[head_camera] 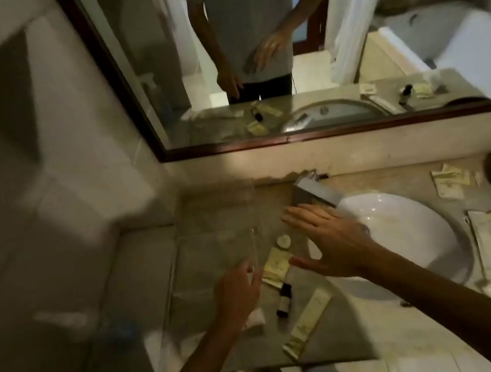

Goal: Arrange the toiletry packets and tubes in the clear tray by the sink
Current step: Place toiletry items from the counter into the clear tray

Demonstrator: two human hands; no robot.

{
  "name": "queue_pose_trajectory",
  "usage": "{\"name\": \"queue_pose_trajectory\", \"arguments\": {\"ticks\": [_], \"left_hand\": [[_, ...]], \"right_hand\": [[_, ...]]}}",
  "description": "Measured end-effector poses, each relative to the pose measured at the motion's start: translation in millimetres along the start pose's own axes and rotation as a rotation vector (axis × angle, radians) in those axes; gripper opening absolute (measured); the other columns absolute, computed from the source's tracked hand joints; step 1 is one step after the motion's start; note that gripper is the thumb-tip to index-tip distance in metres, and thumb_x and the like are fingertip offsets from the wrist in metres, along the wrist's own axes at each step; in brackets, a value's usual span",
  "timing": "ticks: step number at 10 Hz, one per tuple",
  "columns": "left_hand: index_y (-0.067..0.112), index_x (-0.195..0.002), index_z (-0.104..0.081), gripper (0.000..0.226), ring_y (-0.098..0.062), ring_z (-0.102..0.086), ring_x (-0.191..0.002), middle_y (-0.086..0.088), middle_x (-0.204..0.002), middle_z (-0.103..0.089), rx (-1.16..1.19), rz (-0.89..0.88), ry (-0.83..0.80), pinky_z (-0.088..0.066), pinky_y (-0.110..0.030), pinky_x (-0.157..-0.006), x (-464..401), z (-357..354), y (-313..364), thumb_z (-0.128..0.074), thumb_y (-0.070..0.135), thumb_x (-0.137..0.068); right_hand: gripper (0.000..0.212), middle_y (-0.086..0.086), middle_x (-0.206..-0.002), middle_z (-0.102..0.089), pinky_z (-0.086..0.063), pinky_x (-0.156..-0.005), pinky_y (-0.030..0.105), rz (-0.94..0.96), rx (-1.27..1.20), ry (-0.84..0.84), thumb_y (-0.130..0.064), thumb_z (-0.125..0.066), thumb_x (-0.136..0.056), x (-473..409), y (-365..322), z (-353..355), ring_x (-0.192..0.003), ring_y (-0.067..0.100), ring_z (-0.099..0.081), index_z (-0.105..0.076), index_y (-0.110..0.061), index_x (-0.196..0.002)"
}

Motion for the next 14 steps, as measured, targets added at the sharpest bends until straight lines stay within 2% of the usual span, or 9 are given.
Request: {"name": "queue_pose_trajectory", "arguments": {"ticks": [2, 3, 4, 7, 9, 10, 11, 12, 14], "left_hand": [[0.023, -0.130, -0.049, 0.047, -0.022, -0.058, -0.110, -0.001, -0.123, -0.059, -0.075, -0.021, -0.140, -0.051, -0.039, -0.088, 5.6, -42.4, -0.9, -0.057, 0.040, -0.087], [0.024, -0.136, -0.045, 0.049, -0.020, -0.055, -0.115, 0.000, -0.131, -0.055, -0.111, -0.016, -0.182, -0.049, -0.037, -0.092, 21.6, -63.5, 4.7, -0.059, 0.034, -0.090], [0.023, -0.136, -0.045, 0.047, -0.019, -0.054, -0.117, 0.000, -0.132, -0.054, -0.096, 0.015, -0.224, -0.048, -0.035, -0.092, 36.4, -84.8, 4.2, -0.056, 0.031, -0.092], [0.025, -0.135, -0.047, 0.055, -0.017, -0.047, -0.120, 0.002, -0.132, -0.049, -0.099, -0.019, -0.352, -0.044, -0.032, -0.092, 63.6, -117.0, 1.8, -0.062, 0.041, -0.085], [0.018, -0.137, -0.049, 0.059, -0.026, -0.045, -0.127, -0.006, -0.136, -0.052, -0.165, -0.200, -0.365, -0.035, -0.039, -0.102, 62.0, -128.2, 21.1, -0.064, 0.044, -0.085], [0.017, -0.133, -0.054, 0.049, -0.026, -0.053, -0.115, -0.007, -0.126, -0.059, -0.123, -0.245, -0.274, -0.040, -0.036, -0.094, 48.1, -107.5, 15.7, -0.065, 0.035, -0.088], [0.015, -0.115, -0.064, 0.040, -0.028, -0.062, -0.094, -0.008, -0.107, -0.066, -0.152, -0.334, -0.158, -0.051, -0.039, -0.076, 25.9, -73.0, -7.1, -0.075, 0.025, -0.078], [0.012, -0.104, -0.069, 0.042, -0.032, -0.065, -0.087, -0.010, -0.099, -0.069, -0.224, -0.297, -0.081, -0.056, -0.040, -0.070, -7.7, -36.9, -52.7, -0.084, 0.015, -0.065], [0.011, -0.094, -0.071, 0.035, -0.034, -0.064, -0.085, -0.012, -0.094, -0.068, -0.283, -0.158, -0.129, -0.054, -0.039, -0.070, -61.5, 10.1, -129.3, -0.081, 0.006, -0.061]], "right_hand": [[0.085, 0.003, -0.161, -0.026, -0.029, -0.117, 0.042, -0.036, 0.081, -0.252, -0.062, -0.056, -0.087, 6.4, 25.7, -87.9, -0.146, 0.026, -0.027, -0.022, -0.025, -0.156], [0.071, 0.005, -0.153, -0.038, -0.037, -0.108, 0.040, 0.062, 0.138, -0.373, -0.043, -0.067, -0.086, 13.9, 23.7, -135.4, -0.137, 0.026, -0.038, -0.037, -0.023, -0.148], [0.061, 0.006, -0.149, -0.041, -0.037, -0.108, 0.042, 0.124, 0.169, -0.497, -0.028, -0.064, -0.089, 23.1, 19.4, -174.7, -0.133, 0.027, -0.040, -0.041, -0.023, -0.145], [0.056, 0.003, -0.134, -0.049, -0.042, -0.100, 0.039, 0.206, 0.161, -0.522, -0.043, -0.068, -0.082, 24.3, 37.9, -204.7, -0.120, 0.023, -0.044, -0.055, -0.024, -0.133], [0.058, -0.002, -0.131, -0.056, -0.043, -0.093, 0.031, 0.148, -0.012, -0.324, -0.050, -0.067, -0.080, 29.6, 40.6, -198.5, -0.115, 0.019, -0.050, -0.056, -0.025, -0.131], [0.055, 0.000, -0.121, -0.062, -0.043, -0.083, 0.025, 0.146, -0.107, -0.148, -0.045, -0.076, -0.074, 19.1, 35.7, -185.9, -0.106, 0.019, -0.056, -0.061, -0.022, -0.122], [0.058, -0.002, -0.125, -0.061, -0.047, -0.085, 0.025, 0.065, -0.196, -0.051, -0.053, -0.072, -0.077, -0.2, 30.6, -175.7, -0.107, 0.017, -0.056, -0.057, -0.025, -0.126], [0.051, -0.002, -0.127, -0.059, -0.047, -0.082, 0.026, -0.057, -0.196, 0.010, -0.055, -0.059, -0.088, -29.3, 34.3, -169.0, -0.106, 0.015, -0.054, -0.055, -0.026, -0.130], [0.064, 0.006, -0.151, -0.043, -0.045, -0.104, 0.041, -0.010, 0.111, -0.236, -0.027, -0.070, -0.089, -88.1, 40.1, -187.8, -0.137, 0.026, -0.041, -0.042, -0.023, -0.146]]}}
Point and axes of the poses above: each hand's wrist, its own x-axis away from the middle knuckle, its own z-axis out of the back of the hand, y = z × x, the point moved 4 cm from there along -x, towards the middle knuckle
